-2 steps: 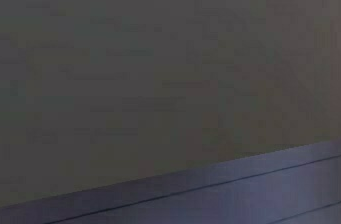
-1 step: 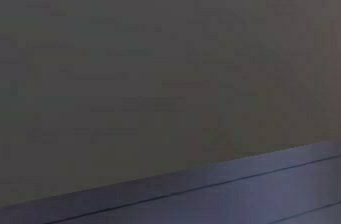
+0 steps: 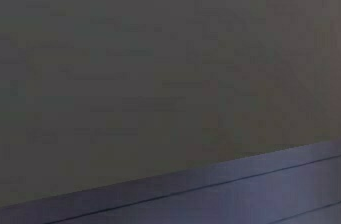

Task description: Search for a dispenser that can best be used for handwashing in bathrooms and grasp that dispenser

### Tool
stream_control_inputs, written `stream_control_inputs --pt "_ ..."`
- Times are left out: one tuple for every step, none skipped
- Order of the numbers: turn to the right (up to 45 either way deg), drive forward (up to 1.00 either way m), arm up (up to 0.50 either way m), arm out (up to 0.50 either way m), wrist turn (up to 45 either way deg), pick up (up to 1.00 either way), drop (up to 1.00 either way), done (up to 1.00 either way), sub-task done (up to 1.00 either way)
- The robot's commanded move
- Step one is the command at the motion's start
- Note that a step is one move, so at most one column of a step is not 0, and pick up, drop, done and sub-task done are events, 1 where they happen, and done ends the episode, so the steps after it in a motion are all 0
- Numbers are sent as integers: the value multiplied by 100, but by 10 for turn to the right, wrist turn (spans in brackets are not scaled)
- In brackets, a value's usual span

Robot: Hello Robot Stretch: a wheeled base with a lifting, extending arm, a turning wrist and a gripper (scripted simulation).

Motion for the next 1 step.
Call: stream_control_inputs --pt "0 0 0 0 450 0 0 0 0"
